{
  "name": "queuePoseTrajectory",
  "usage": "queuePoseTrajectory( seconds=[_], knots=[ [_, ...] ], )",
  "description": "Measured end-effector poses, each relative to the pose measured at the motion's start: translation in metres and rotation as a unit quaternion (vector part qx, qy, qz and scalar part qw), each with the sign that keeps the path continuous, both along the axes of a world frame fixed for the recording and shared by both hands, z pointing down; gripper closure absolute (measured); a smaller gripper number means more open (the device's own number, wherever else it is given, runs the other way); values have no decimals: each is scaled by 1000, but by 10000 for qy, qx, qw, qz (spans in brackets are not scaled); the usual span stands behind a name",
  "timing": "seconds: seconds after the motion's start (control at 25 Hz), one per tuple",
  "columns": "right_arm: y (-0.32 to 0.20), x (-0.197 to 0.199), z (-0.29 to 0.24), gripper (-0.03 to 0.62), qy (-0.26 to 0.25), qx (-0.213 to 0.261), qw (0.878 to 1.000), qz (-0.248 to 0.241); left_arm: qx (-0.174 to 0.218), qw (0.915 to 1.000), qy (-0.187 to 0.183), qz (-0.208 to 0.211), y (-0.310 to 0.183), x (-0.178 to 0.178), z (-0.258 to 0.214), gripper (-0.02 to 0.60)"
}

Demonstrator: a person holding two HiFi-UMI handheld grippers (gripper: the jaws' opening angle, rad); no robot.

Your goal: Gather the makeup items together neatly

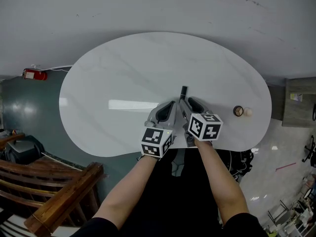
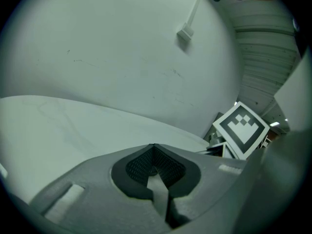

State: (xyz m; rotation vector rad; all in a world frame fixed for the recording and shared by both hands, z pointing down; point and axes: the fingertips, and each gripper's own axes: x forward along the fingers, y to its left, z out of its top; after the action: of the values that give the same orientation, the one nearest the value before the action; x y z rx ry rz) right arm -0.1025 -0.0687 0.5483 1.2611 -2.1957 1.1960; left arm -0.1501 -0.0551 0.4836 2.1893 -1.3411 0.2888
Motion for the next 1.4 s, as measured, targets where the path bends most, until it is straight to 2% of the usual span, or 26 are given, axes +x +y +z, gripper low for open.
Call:
queuePoseTrajectory(
  seconds=[0.48, 0.72, 0.88, 1.4],
  knots=[
    [-8, -8, 19, 441, 633, -206, 9977, -133, -61, 10000, 10, -64, -3, -4, 5, 572],
    [-7, -10, 24, 442, 746, -276, 9966, -190, -86, 9999, 4, -83, -3, -5, 5, 572],
    [-7, -9, 25, 485, 880, -313, 9952, -302, -84, 9999, -17, -90, -2, -3, 6, 572],
    [3, 33, 11, 485, 674, -235, 9974, 74, -82, 9999, -24, 131, 5, 33, 2, 572]
  ],
)
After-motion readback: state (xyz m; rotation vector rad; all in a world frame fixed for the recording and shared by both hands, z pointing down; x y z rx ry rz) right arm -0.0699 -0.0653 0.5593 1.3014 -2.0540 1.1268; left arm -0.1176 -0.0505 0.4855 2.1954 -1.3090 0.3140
